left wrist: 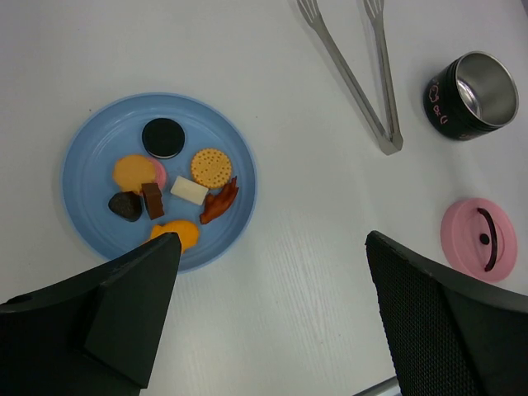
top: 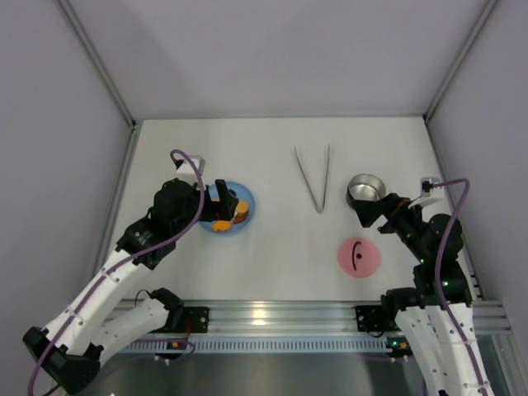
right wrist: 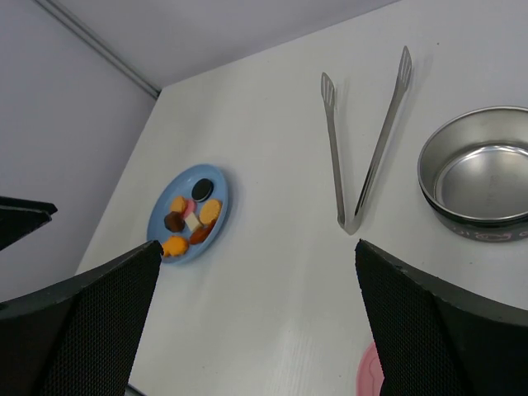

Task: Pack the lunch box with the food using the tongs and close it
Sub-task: Pick up the clamp at the center of the board.

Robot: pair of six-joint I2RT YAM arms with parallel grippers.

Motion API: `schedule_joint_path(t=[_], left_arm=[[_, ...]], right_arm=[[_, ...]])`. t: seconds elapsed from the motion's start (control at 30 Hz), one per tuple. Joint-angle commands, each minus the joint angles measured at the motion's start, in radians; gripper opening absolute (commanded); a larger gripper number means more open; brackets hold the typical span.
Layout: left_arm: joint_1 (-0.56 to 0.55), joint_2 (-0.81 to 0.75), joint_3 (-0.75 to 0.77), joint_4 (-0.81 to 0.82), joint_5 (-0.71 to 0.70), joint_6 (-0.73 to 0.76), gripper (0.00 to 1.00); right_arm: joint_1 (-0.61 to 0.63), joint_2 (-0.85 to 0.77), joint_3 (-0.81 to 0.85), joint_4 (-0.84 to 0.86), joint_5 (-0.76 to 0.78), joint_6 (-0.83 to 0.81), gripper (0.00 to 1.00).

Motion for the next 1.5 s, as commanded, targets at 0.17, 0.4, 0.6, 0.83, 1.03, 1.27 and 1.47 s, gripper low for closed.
schedule_joint_path(t=[0.17, 0.4, 0.6, 0.83, 1.03, 1.27, 1.47], left_arm=[[0.005, 0.024, 0.031, 0.059, 0.027, 0.013, 0.99], [-0.041, 0.360, 0.174, 0.116, 0.015, -0.085, 0.99], [-0.167, 0.774, 0.445, 0.173, -0.096, -0.133, 0.99], [-0.230, 1.152, 0.741, 0.219, -0.080, -0.220, 0.99], [-0.291, 1.394, 0.953, 0.173, -0.244, -0.229, 0.99], [-0.310, 1.534, 1.088, 0.145, -0.343, -0.259, 0.99], [-0.310, 1.572, 1.107, 0.112, -0.401, -0.272, 0.99]], right_arm=[[-0.015, 0.002, 0.041, -0.007, 0.005, -0.012, 0.99], [-0.015, 0.006, 0.040, 0.011, -0.001, 0.012, 0.99], [-0.015, 0.022, 0.118, -0.062, 0.015, 0.003, 0.99], [-0.015, 0.003, 0.176, -0.133, -0.001, 0.008, 0.99], [-0.015, -0.014, 0.193, -0.191, -0.018, -0.017, 0.99], [-0.015, -0.027, 0.204, -0.243, 0.002, -0.058, 1.00], [-0.015, -0.032, 0.187, -0.251, 0.008, -0.078, 1.00]])
